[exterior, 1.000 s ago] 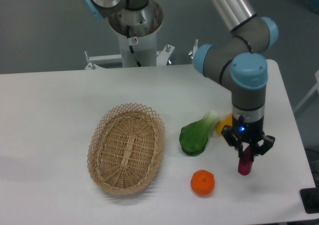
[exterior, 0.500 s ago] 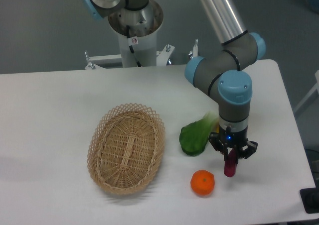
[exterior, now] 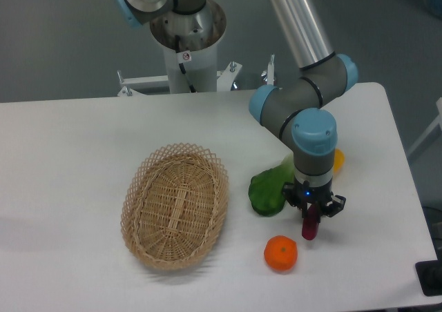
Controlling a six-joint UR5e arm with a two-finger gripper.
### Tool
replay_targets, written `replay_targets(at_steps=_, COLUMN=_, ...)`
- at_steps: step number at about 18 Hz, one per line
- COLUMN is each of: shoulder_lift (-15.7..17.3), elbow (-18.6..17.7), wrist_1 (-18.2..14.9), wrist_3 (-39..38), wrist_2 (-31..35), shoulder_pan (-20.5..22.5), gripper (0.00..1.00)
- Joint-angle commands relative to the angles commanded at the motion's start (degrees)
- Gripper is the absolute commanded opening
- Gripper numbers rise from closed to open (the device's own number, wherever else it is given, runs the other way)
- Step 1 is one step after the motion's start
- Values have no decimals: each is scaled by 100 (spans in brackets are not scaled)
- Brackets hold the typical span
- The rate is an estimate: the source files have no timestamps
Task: Place the sweet potato on the table
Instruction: 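Lower the held sweet potato down onto the table beside the tangerine, then open the gripper to release the sweet potato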
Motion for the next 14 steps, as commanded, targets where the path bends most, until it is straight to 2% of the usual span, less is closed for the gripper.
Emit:
replay_targets(at_steps=1, shoulder_lift=9, elbow=35, wrist_1=0, wrist_3=18, wrist_2=17, shoulder_pan=0, gripper=90)
replay_targets(at_steps=2, shoulder_lift=26, elbow=79, wrist_1=0, wrist_3=18, wrist_2=18, shoulder_pan=0, gripper=100)
replay_targets(at_steps=11, shoulder_lift=360, elbow=448, wrist_1=-18, wrist_3=-9, wrist_2=-9, shoulder_pan=9, gripper=100)
replay_targets(at_steps=14, shoulder_lift=369, elbow=887, wrist_1=-18, wrist_3=44, wrist_2=-18, shoulder_pan=9, gripper=100)
